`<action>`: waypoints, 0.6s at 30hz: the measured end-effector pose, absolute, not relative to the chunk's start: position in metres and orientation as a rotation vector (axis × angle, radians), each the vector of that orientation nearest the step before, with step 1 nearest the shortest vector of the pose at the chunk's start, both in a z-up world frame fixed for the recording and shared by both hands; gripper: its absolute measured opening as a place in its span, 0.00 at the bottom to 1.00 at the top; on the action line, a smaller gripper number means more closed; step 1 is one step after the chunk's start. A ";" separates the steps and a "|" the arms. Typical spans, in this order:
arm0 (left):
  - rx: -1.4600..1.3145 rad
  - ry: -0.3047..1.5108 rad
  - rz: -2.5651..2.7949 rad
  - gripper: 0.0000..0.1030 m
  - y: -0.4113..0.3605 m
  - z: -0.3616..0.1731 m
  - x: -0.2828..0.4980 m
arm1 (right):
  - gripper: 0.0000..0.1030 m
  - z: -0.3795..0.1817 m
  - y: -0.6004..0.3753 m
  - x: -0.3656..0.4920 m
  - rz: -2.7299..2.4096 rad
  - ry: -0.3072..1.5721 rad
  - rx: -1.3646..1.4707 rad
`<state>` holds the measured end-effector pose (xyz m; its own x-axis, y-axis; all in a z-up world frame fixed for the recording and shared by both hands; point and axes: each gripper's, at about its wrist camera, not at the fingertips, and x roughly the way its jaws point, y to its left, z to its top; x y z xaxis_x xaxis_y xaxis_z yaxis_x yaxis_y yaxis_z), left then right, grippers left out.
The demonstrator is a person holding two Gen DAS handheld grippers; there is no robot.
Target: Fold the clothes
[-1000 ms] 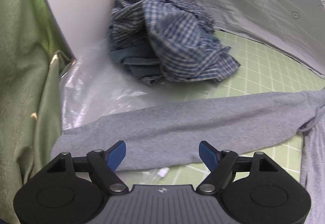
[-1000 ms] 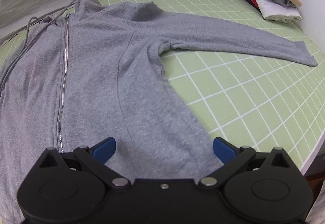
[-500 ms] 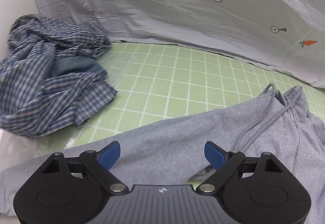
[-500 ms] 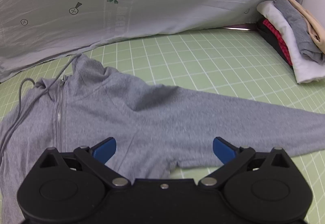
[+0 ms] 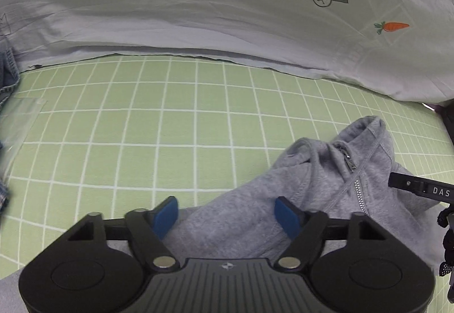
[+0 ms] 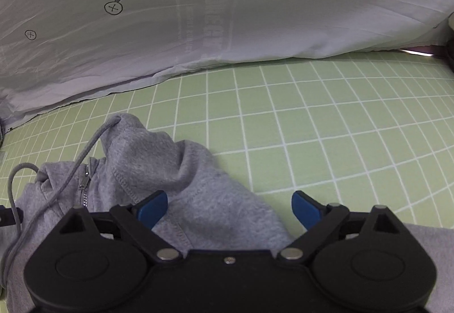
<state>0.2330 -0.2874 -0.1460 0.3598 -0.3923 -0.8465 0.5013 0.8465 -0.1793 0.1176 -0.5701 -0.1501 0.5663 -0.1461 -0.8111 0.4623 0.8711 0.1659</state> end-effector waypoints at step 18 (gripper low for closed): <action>0.051 1.142 -0.585 0.05 -0.210 -0.127 0.077 | 0.04 -0.092 -0.513 -0.083 -0.298 0.800 0.488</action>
<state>0.0772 -0.2098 -0.1268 0.2843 -0.4115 -0.8659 0.4625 0.8500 -0.2521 -0.0832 -0.5133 -0.0917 0.6639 -0.0722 -0.7443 0.4322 0.8493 0.3031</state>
